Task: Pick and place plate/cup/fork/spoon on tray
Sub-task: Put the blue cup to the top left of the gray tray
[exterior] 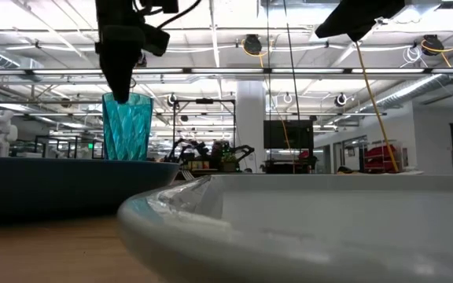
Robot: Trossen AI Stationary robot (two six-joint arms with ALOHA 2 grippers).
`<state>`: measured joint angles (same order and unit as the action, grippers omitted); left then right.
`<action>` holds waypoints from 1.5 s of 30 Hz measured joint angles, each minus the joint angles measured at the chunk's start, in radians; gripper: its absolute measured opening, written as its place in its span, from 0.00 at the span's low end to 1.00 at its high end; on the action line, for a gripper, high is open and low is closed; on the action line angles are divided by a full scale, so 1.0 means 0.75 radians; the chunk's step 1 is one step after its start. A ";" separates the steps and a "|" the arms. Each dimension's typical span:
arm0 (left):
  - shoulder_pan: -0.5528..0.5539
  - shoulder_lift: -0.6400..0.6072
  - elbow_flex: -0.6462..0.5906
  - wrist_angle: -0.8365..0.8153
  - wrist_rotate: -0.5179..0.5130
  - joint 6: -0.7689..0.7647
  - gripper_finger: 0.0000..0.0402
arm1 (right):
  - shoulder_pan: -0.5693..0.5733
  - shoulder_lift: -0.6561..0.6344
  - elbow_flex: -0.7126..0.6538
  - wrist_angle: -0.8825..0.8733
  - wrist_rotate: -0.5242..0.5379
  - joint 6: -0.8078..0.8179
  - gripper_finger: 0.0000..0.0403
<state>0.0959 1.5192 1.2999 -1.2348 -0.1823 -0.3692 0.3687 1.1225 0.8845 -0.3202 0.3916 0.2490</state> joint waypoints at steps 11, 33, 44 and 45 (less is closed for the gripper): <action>0.001 0.003 -0.100 0.095 0.027 0.164 0.20 | 0.000 0.000 0.000 -0.001 -0.005 0.027 0.00; -0.250 0.002 0.322 -0.024 -0.006 0.210 0.02 | 0.000 0.000 0.000 -0.106 -0.002 0.055 0.00; -0.460 0.002 0.396 0.098 -0.072 0.207 0.02 | -0.001 0.000 0.000 -0.161 0.011 0.038 0.00; -0.469 0.009 0.397 0.116 -0.072 0.207 0.02 | -0.001 0.000 0.000 -0.161 0.027 0.025 0.00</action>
<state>-0.2556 1.5262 1.5974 -1.1478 -0.2363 -0.2142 0.3679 1.1221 0.8845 -0.4412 0.4116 0.2676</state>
